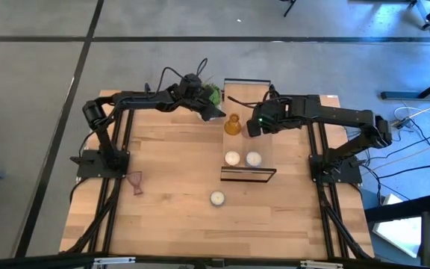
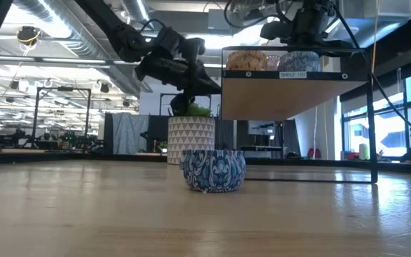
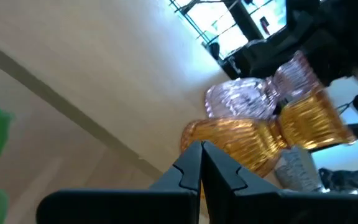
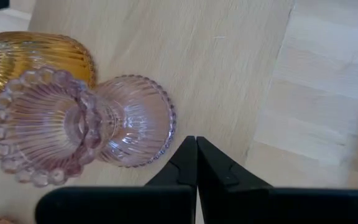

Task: Pick & Place candle stick holders
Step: Adjust the glass candle holders on the shelf

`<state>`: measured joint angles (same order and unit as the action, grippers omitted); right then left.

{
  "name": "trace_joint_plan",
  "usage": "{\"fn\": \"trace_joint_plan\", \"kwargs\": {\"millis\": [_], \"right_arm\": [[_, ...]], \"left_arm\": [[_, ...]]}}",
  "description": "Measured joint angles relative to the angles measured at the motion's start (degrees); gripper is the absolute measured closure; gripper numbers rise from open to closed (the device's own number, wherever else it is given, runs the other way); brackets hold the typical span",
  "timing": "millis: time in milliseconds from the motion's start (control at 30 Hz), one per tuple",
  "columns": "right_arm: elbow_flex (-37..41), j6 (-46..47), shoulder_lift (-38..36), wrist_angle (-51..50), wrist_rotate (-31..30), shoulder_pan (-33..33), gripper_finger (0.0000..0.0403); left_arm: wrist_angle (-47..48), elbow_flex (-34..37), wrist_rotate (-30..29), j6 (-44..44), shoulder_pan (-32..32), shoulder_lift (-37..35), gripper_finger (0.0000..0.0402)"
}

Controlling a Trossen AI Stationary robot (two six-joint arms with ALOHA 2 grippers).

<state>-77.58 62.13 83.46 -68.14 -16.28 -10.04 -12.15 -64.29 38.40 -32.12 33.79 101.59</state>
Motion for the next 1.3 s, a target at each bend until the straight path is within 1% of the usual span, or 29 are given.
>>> {"fn": "trace_joint_plan", "kwargs": {"millis": [300, 433, 700, 900, 1167, 1233, 1300], "right_arm": [[0.0, -0.02, 0.0, 0.05, -0.03, 0.53, 0.0403], [0.0, -0.02, 0.0, 0.15, -0.16, 0.69, 0.0403], [0.0, -0.02, 0.0, 0.19, -0.16, 0.72, 0.0403], [0.0, -0.07, 0.0, 0.94, -0.16, 0.72, 0.0403], [-0.02, -0.7, 0.0, 3.19, -0.16, 0.72, 0.0403], [-0.02, -0.7, 0.0, 3.19, -0.16, 0.72, 0.0403], [-0.02, -0.7, 0.0, 3.21, -0.15, 0.72, 0.0403]], "left_arm": [[-0.5, -0.13, -4.63, 3.75, -2.71, -0.3, 0.04], [-0.54, -0.13, -7.56, 5.18, -4.24, -0.3, 0.04], [-0.96, -0.13, -8.68, 5.24, -5.21, -0.3, 0.0399], [-0.86, -0.13, -6.83, 4.56, -5.14, -0.31, 0.04], [0.66, -0.15, -6.89, 4.43, -5.58, -0.63, 0.0399], [1.18, -0.15, -7.64, 5.07, -5.6, -1.4, 0.04], [2.69, -0.15, -10.15, 6.38, -5.39, -2.65, 0.0399]]}}
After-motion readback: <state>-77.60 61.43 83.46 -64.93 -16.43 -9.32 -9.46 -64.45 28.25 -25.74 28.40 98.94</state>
